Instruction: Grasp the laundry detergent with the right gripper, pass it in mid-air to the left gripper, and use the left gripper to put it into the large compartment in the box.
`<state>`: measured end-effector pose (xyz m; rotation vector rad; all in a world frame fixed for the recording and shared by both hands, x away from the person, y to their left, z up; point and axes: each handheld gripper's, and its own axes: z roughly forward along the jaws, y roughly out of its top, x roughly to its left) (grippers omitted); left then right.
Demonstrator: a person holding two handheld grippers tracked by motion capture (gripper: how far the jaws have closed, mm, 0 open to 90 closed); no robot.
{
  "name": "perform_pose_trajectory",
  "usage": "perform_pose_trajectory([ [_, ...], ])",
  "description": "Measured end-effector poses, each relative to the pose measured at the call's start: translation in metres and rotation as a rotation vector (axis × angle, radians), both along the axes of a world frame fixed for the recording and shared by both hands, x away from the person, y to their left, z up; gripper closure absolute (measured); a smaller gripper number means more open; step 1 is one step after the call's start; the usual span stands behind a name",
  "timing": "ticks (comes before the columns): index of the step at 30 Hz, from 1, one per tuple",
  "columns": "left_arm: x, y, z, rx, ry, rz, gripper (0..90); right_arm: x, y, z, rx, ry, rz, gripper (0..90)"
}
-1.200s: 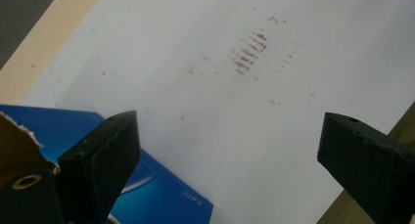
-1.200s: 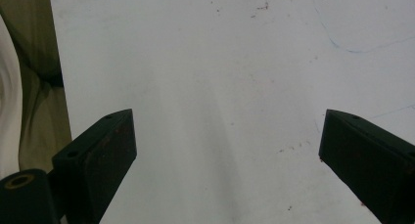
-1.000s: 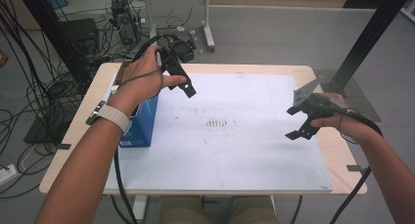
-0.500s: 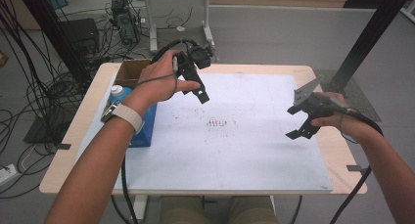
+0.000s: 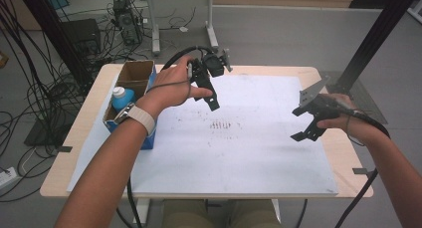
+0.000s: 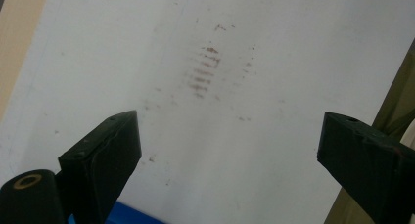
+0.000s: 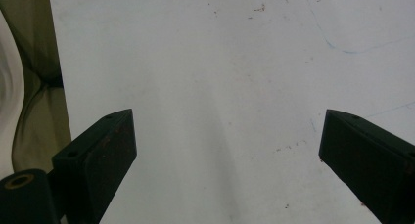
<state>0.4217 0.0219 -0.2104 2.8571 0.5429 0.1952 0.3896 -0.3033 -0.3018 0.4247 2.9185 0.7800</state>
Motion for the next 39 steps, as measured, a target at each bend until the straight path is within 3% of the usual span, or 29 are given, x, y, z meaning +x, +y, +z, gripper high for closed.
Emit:
perform_pose_trajectory([
  [10,0.0009,-0.0073,-0.0036,-0.008,0.001,-0.016,9.8,0.0009,-0.0030,-0.0019,0.003,0.003,-0.008,7.1],
  [39,0.0050,-0.0026,-0.0030,-0.009,0.000,0.005,9.9,-0.0004,-0.0050,-0.0052,0.007,0.006,-0.011,7.0],
])
